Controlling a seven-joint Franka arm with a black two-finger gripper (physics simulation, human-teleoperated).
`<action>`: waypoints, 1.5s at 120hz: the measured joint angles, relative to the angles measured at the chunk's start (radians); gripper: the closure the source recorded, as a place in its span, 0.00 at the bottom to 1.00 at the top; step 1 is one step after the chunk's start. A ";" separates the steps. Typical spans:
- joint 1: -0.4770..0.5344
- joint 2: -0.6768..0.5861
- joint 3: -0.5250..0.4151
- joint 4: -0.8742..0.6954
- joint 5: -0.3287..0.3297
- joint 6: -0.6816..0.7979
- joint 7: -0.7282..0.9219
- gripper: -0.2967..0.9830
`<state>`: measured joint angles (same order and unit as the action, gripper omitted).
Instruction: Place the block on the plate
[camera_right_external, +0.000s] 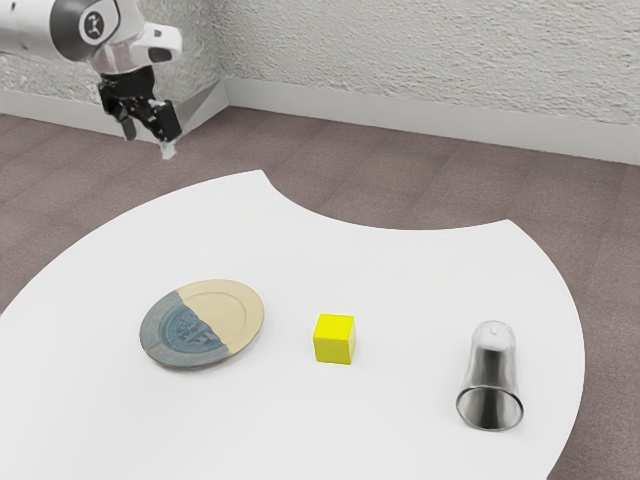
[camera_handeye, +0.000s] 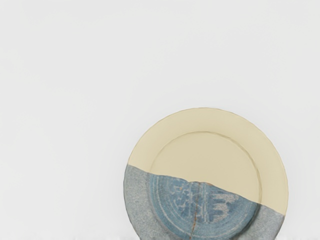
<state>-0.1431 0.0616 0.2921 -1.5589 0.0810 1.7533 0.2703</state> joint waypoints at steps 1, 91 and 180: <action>0.002 0.000 0.000 0.000 0.000 -0.002 -0.001 0.23; -0.263 0.058 -0.008 -0.353 -0.083 0.276 -0.430 0.23; -0.402 0.274 -0.009 -0.329 -0.205 0.443 -0.708 0.23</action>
<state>-0.5452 0.3354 0.2832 -1.8881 -0.1245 2.1961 -0.4372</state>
